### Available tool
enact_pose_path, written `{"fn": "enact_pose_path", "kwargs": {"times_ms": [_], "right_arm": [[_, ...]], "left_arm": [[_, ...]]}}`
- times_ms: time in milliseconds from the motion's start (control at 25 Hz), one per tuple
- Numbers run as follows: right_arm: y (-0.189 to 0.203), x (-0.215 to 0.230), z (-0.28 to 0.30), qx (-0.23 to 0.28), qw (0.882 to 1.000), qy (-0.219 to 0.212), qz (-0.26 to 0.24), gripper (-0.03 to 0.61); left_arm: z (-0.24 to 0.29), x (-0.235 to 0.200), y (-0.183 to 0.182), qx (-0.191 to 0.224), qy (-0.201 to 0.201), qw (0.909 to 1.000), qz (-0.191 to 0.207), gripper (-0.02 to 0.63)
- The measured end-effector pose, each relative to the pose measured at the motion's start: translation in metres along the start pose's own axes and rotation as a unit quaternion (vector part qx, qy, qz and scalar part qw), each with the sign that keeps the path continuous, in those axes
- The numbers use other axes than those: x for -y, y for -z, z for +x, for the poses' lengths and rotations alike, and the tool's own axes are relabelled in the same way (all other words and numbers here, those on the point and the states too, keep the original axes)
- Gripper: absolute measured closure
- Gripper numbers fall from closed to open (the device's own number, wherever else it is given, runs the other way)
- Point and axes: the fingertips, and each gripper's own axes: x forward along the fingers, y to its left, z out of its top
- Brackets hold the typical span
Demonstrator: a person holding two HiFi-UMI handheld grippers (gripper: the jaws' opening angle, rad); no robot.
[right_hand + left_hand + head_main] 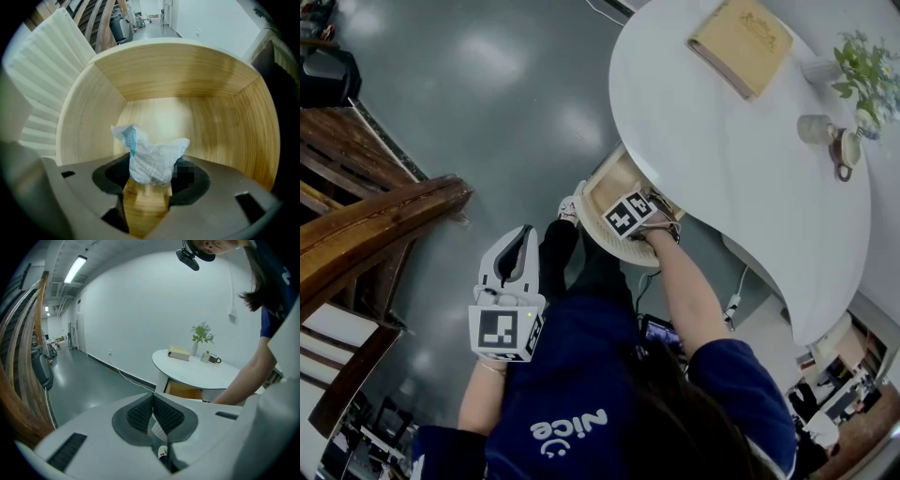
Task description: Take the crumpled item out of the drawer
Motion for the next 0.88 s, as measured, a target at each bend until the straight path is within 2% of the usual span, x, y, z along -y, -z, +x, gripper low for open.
{"fn": "enact_pose_path", "kwargs": {"times_ms": [200,600,880], "right_arm": [[-0.015,-0.015,-0.015,0.016,0.999,-0.033,-0.021,0.342],[-0.014,-0.024,-0.048,0.024,0.999,-0.016,-0.032,0.351],[-0.018,-0.03,-0.08,0.055,0.998,-0.016,-0.005,0.353]], "left_arm": [[0.003,-0.001,-0.003,0.008,0.005,1.0,-0.003,0.609],[-0.001,0.001,-0.013,0.026,0.023,0.9994,0.004,0.609],[0.002,0.0,-0.014,0.027,0.032,0.999,0.015,0.609]]}}
